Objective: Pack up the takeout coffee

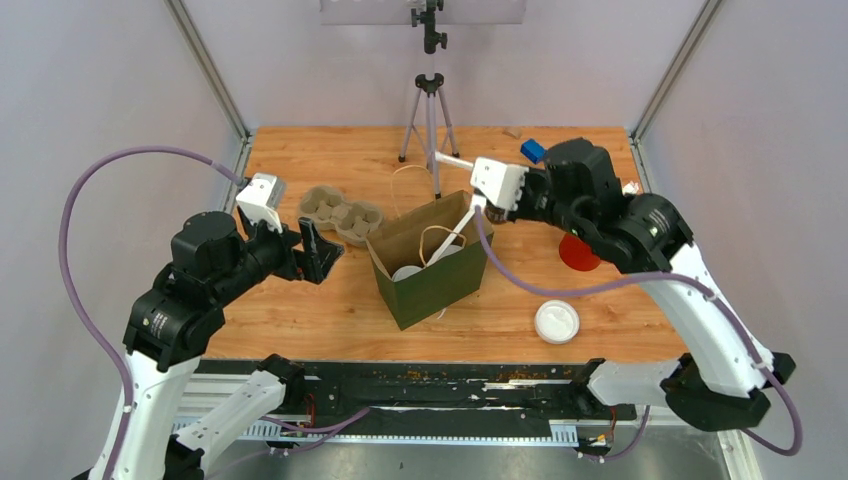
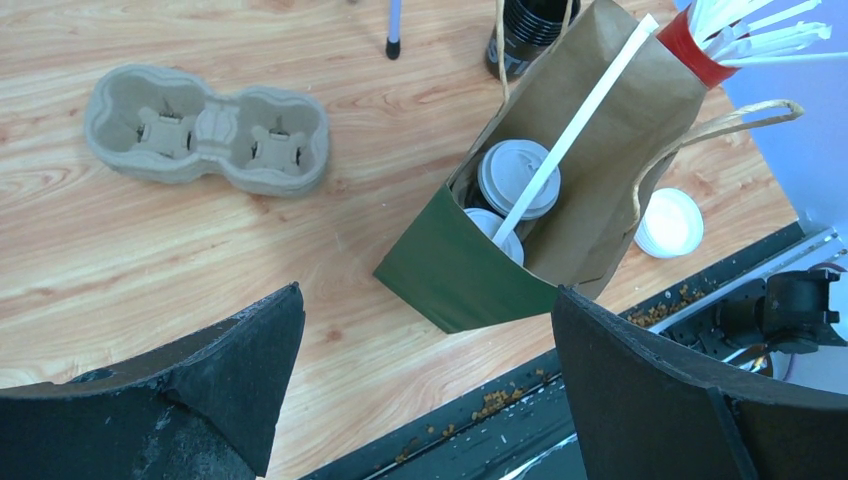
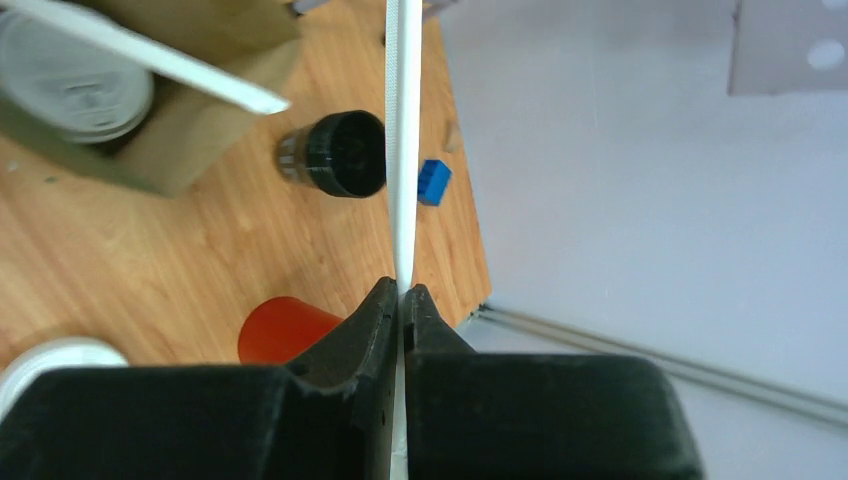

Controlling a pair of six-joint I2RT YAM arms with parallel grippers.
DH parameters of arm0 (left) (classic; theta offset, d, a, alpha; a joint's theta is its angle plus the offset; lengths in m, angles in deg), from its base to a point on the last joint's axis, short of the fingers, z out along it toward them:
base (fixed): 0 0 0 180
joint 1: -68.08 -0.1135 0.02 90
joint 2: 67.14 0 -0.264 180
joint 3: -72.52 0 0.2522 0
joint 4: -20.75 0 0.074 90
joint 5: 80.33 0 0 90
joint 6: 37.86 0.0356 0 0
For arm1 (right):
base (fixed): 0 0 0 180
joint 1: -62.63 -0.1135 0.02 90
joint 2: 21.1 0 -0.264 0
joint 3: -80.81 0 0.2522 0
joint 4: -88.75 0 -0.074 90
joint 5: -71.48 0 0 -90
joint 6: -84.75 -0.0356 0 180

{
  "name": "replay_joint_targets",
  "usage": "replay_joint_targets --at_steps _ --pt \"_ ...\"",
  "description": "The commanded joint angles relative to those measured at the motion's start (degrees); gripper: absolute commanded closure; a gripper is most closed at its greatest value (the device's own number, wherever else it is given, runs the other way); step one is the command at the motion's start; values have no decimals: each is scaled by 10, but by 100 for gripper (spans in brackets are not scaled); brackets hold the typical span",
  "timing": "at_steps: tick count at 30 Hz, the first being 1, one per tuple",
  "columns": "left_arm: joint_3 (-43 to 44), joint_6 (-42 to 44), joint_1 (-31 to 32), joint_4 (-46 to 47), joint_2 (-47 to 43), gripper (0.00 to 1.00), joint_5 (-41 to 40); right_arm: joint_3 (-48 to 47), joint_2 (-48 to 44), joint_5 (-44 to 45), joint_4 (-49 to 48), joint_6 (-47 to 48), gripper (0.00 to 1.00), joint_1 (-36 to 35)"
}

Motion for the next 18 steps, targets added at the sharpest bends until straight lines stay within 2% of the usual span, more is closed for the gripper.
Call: replay_joint_targets --at_steps 1,10,18 --pt "-4 -10 3 34 3 0 9 67 -57 -66 -2 69 99 -27" --pt "-9 -23 3 40 0 0 9 90 -26 -134 -12 153 99 -30" --pt "-13 -26 3 40 -11 0 -4 51 30 -209 -21 240 98 -40"
